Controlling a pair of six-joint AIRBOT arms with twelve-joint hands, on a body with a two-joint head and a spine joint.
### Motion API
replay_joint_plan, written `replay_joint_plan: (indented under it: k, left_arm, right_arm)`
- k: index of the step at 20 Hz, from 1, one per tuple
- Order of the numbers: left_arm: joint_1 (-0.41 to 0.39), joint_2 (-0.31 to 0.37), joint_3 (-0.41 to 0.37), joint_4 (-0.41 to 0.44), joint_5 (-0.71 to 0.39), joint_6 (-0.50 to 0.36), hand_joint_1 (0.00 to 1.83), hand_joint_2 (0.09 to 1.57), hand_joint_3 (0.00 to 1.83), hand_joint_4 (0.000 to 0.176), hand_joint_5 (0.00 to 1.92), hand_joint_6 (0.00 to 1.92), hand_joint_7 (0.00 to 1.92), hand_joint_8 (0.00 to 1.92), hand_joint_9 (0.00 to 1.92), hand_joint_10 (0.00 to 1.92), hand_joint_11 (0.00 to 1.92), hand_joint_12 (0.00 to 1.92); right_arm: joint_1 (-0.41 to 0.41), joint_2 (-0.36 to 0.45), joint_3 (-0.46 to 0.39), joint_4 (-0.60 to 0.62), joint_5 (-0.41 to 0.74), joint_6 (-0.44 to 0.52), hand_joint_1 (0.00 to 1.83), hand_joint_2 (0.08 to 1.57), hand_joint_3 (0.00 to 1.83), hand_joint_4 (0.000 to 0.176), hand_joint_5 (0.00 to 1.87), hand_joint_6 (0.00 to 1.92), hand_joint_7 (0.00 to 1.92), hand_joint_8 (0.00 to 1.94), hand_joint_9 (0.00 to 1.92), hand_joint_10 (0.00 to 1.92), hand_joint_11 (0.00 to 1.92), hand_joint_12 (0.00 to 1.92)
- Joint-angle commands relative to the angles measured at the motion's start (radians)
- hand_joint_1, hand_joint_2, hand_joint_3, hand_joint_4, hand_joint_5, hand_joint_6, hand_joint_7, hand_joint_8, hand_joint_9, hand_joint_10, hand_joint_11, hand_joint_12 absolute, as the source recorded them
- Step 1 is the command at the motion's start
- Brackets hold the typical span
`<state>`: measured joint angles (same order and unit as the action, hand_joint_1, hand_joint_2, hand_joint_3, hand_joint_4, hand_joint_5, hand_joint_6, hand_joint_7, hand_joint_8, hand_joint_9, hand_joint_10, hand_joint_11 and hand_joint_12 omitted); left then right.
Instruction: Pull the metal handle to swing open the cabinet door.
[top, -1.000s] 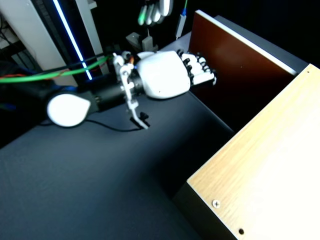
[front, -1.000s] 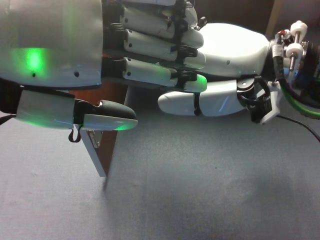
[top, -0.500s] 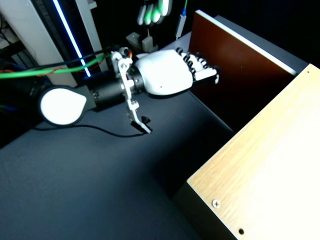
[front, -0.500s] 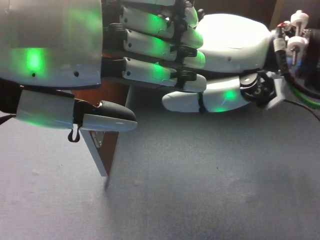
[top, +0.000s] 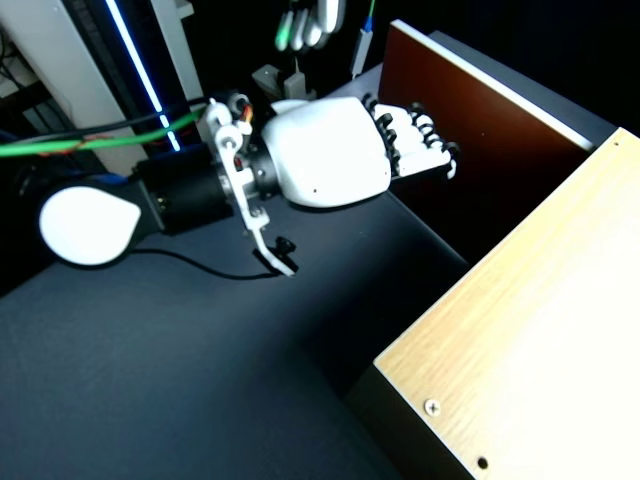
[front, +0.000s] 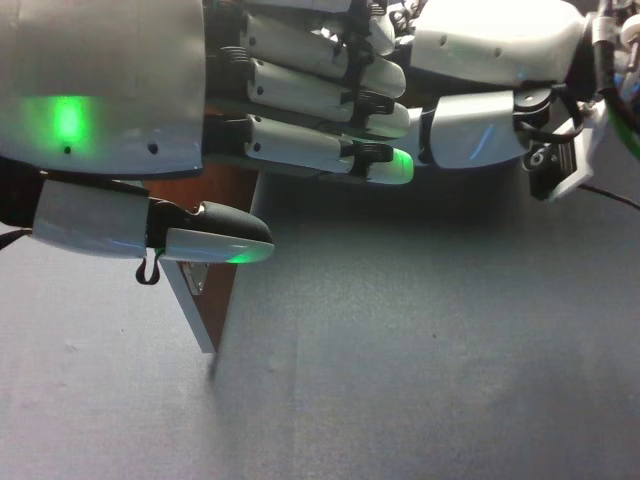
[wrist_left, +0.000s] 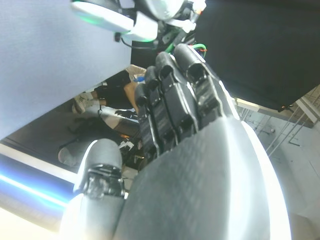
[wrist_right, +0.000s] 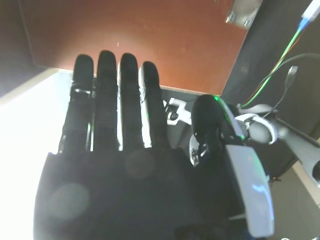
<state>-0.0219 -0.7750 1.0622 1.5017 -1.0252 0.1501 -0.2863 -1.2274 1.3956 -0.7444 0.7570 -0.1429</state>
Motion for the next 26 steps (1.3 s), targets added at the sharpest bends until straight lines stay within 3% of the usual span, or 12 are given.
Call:
replay_joint_plan:
  k: [1,12,26]
  left_arm:
    - [-0.009,0.007,-0.001,-0.097,-0.025,0.011,0.00,1.57,0.01,0.000,0.43,0.00,0.45,0.00,0.44,0.00,0.09,0.79]
    - [-0.009,0.007,-0.001,-0.097,-0.025,0.011,0.00,1.57,0.02,0.000,0.43,0.00,0.45,0.00,0.44,0.00,0.09,0.79]
    - [-0.009,0.007,-0.001,-0.097,-0.025,0.011,0.00,1.57,0.02,0.000,0.43,0.00,0.46,0.00,0.44,0.00,0.09,0.79]
  right_arm:
    - [0.022,0.011,-0.007,0.066,0.096,0.005,0.00,1.57,0.07,0.000,0.42,0.01,0.44,0.01,0.40,0.01,0.00,1.01]
    - [0.042,0.109,-0.133,-0.028,0.123,0.005,0.00,1.57,0.06,0.000,0.41,0.00,0.44,0.00,0.41,0.00,0.00,1.01]
    - [0.054,0.114,-0.111,-0.057,0.098,0.019,0.00,1.57,0.07,0.000,0.40,0.00,0.42,0.00,0.38,0.00,0.00,0.96]
